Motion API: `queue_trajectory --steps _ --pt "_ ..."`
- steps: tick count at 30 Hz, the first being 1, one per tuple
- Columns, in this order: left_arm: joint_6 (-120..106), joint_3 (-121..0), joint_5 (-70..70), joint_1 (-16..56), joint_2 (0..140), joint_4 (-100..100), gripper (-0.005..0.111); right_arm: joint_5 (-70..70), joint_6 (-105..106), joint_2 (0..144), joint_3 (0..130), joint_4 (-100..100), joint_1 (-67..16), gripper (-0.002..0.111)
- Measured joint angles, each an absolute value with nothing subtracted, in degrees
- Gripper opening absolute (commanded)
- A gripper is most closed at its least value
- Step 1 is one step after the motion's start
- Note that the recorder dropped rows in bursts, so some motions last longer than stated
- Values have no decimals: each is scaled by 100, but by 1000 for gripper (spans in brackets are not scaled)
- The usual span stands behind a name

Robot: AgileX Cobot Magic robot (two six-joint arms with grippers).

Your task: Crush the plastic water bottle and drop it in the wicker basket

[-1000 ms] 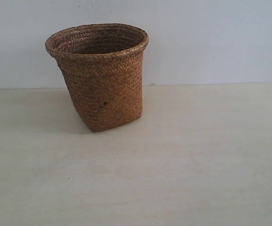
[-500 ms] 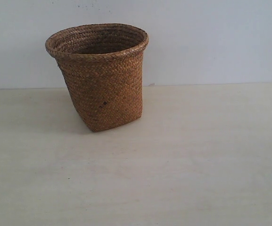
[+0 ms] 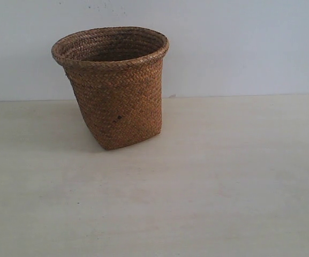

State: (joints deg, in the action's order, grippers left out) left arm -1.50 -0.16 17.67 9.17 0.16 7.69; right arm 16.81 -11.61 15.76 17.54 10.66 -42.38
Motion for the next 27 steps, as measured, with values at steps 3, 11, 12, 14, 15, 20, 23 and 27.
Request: queue_trajectory --steps 3,11,12,14,15,20,23,27 --pt "-150 -16 1767 567 16 769 4 1681 -1161 1576 1754 1066 -4238 0" --pt "-150 -16 1767 178 16 769 4 1636 -1161 1576 1754 1066 -4238 0" --pt "-150 -16 1767 178 16 769 4 1636 -1161 1576 1754 1066 -4238 0" --pt "-150 -16 1767 178 16 769 4 1636 -1161 1576 1754 1066 -4238 0" --pt "-150 -16 1767 178 16 769 4 1636 -1161 1576 1754 1066 -4238 0" --pt "-150 -16 1767 178 16 769 4 1636 -1161 1576 1754 1066 -4238 0" --pt "-150 -16 1767 178 16 769 4 1623 -1161 1576 1754 1066 -4238 0" --pt "-150 -16 1767 178 16 769 4 1623 -1161 1576 1754 1066 -4238 0"
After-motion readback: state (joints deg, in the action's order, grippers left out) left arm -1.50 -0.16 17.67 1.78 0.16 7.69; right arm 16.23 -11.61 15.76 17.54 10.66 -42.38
